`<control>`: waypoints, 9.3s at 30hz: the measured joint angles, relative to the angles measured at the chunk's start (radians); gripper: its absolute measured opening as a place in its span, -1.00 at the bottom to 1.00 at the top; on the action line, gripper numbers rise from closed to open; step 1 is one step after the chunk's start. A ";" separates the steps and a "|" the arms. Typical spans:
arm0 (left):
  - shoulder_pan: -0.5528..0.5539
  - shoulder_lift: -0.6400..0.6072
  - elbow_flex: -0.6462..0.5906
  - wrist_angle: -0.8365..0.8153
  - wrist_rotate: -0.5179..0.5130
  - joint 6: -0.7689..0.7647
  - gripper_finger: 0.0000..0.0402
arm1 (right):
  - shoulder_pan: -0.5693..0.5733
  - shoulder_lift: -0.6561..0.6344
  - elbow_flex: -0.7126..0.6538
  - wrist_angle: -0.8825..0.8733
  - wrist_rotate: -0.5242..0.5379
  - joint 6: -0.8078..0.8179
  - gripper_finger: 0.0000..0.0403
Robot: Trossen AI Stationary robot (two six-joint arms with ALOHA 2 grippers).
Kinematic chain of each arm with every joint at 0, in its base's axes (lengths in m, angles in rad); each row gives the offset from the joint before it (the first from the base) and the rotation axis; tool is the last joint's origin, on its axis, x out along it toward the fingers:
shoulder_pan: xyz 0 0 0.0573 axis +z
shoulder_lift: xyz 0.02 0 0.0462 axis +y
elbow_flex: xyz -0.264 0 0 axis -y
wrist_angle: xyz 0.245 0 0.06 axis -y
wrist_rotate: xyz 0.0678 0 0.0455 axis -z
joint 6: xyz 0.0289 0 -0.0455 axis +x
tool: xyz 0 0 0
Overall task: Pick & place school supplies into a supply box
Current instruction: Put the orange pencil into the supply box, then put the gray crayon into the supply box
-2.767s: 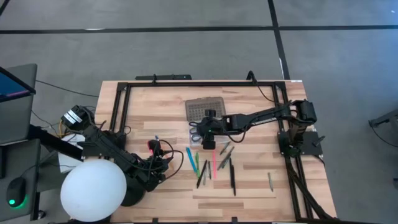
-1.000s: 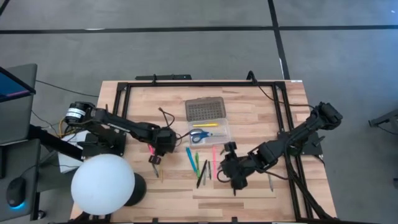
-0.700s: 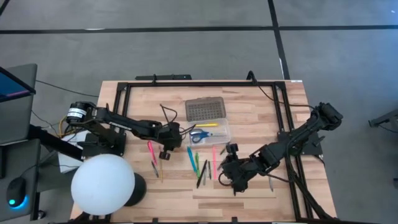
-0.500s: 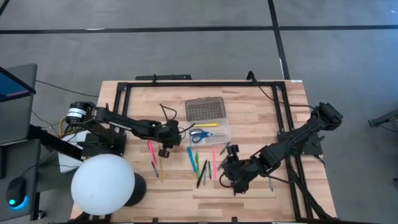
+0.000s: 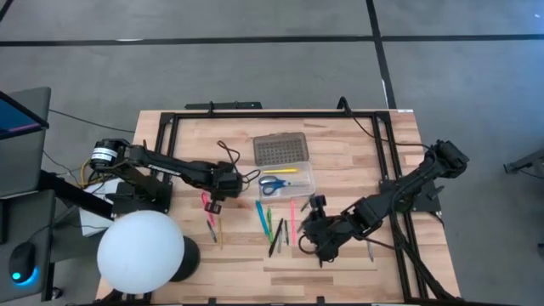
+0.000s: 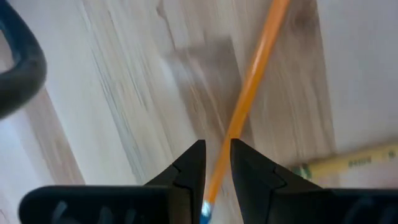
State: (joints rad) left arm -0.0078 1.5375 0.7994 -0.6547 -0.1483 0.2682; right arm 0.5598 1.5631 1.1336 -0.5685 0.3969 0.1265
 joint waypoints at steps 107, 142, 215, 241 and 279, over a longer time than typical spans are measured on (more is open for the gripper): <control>0.071 -0.287 -0.085 -0.183 -0.015 -0.128 -0.94 | 0.009 0.062 0.000 0.022 -0.003 0.032 -0.41; 0.070 0.073 0.023 0.675 -0.096 0.157 -0.92 | 0.116 0.062 0.001 -0.007 0.107 0.129 -0.41; -0.185 -0.101 0.149 0.109 -0.293 -0.203 -0.65 | 0.351 0.062 0.001 -0.570 -0.014 1.606 -0.41; -0.209 -0.100 0.009 0.257 -0.391 -0.287 -0.65 | 0.465 0.227 0.000 -0.632 -0.296 2.006 -0.41; -0.213 -0.099 0.009 0.310 -0.373 -0.307 -0.65 | 0.526 0.354 -0.001 -0.600 -0.320 2.023 -0.41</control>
State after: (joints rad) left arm -0.2207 1.4384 0.8082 -0.3444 -0.5211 -0.0383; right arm 1.0858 1.9166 1.1328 -1.1689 0.0772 2.1494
